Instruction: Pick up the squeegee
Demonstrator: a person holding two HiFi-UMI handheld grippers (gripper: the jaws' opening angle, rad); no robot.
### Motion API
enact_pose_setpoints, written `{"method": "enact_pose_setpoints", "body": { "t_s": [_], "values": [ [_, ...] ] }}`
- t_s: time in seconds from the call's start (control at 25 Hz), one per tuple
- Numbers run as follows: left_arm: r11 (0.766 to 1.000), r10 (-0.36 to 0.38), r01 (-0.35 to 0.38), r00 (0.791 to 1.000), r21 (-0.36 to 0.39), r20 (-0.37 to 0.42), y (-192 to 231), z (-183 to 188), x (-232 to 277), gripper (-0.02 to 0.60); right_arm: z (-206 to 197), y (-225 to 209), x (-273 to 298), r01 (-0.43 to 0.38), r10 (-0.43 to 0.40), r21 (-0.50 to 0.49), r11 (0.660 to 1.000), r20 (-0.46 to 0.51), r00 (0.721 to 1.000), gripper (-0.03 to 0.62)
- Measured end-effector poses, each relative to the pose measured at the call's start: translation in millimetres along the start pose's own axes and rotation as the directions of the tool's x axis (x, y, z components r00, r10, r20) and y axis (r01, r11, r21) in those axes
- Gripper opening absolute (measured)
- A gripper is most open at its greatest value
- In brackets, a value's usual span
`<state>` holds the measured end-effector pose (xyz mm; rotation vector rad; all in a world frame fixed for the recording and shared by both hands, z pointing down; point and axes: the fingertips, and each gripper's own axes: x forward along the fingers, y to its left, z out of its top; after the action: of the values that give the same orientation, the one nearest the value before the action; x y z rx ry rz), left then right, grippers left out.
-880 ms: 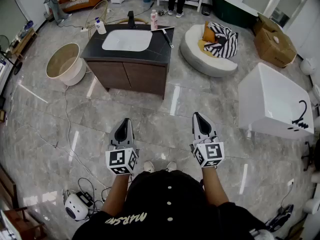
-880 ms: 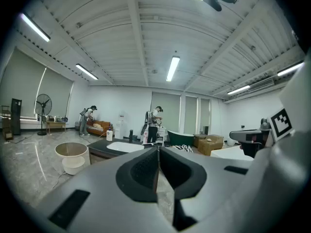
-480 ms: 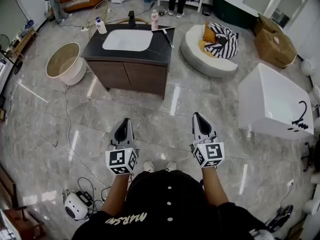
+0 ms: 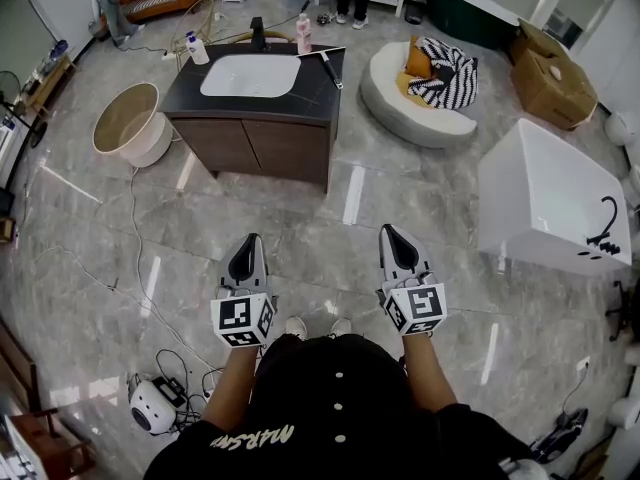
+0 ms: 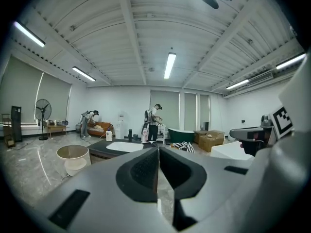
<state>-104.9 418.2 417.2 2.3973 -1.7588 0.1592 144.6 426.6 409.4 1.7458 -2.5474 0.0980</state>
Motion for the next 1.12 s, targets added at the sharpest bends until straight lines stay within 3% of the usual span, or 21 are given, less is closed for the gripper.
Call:
{"method": "enact_pose_setpoints", "body": {
  "t_s": [0.48,0.84,1.12],
  "values": [
    [0.999,0.039,-0.038,0.999,-0.034,0.031,-45,-13,7,0.020,1,-42,3,-0.044,0.044,0.004,0.999,0.021,0.999,-0.003],
    [0.999,0.042,-0.040,0.998,-0.025,0.048,-29,9,49,0.020,4,-54,46,-0.051,0.051,0.015,0.999,0.004,0.999,-0.003],
    [0.999,0.021,-0.019,0.999,-0.029,0.047,13,10,110,0.020,-2,-60,117,-0.026,0.026,-0.005,1.000,-0.002,1.000,-0.003]
  ]
}}
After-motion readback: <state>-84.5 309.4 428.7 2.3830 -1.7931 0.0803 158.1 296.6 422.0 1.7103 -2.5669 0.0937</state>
